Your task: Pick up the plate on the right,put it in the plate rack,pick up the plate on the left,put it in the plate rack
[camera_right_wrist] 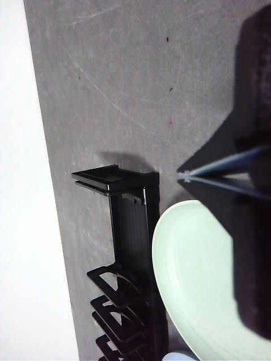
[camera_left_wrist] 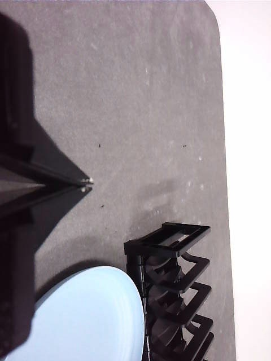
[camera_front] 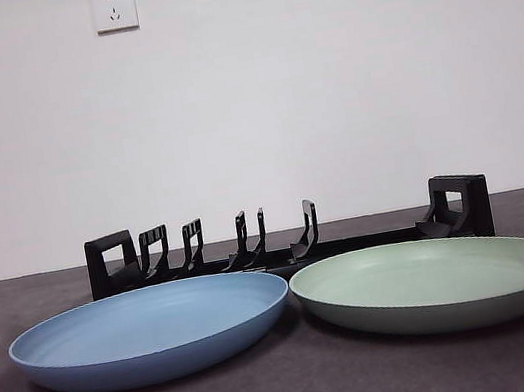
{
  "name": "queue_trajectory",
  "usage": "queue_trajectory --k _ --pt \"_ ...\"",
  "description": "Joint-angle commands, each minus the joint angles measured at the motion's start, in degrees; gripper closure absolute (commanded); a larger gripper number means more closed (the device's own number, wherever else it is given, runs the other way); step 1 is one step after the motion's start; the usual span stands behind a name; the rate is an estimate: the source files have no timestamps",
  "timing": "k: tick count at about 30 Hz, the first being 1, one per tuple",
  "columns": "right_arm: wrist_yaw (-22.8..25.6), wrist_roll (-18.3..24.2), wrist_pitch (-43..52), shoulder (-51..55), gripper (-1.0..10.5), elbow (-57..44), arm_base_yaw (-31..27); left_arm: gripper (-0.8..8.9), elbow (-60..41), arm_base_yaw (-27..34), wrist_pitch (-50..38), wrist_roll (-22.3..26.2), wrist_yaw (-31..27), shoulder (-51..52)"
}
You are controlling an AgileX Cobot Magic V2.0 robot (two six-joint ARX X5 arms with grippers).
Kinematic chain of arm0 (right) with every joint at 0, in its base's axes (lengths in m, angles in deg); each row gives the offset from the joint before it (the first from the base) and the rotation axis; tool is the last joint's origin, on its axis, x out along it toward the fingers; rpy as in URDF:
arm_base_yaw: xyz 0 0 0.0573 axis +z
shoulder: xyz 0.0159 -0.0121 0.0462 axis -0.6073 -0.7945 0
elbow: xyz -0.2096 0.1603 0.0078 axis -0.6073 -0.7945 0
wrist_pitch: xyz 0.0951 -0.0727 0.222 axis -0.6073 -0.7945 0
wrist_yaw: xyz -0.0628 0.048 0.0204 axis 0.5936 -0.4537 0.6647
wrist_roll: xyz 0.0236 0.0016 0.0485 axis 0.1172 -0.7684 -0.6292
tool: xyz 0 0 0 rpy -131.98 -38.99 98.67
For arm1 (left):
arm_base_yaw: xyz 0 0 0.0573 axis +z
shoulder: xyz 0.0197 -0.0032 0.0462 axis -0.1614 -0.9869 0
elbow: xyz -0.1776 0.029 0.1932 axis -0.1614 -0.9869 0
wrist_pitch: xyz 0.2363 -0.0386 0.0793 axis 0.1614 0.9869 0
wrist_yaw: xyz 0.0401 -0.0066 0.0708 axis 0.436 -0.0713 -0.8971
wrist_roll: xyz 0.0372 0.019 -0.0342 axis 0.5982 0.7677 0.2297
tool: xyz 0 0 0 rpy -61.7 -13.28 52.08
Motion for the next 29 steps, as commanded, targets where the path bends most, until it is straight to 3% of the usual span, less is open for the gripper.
queue_trajectory --k 1,4,7,10,18,29 --pt "-0.09 -0.46 0.09 0.02 9.6 -0.83 0.13 8.16 -0.87 0.13 -0.28 -3.30 0.42 0.07" --pt "-0.17 -4.44 0.09 0.02 9.6 -0.83 0.13 8.17 -0.87 0.13 -0.61 -8.72 1.81 0.07" --pt "-0.17 -10.40 0.22 0.02 9.6 -0.74 0.13 8.18 -0.85 0.15 -1.25 -11.72 1.84 0.07" --pt "-0.17 -13.14 0.15 0.02 9.6 -0.07 0.13 8.19 -0.31 0.15 -1.27 -12.96 3.41 0.07" --pt "-0.09 -14.01 -3.54 -4.72 9.6 5.57 0.13 8.21 4.79 0.15 -1.60 -14.19 6.14 -3.06" --pt "-0.31 -14.19 -6.01 -25.05 9.6 19.39 0.13 8.20 20.68 0.15 -1.11 -13.35 8.28 -22.47"
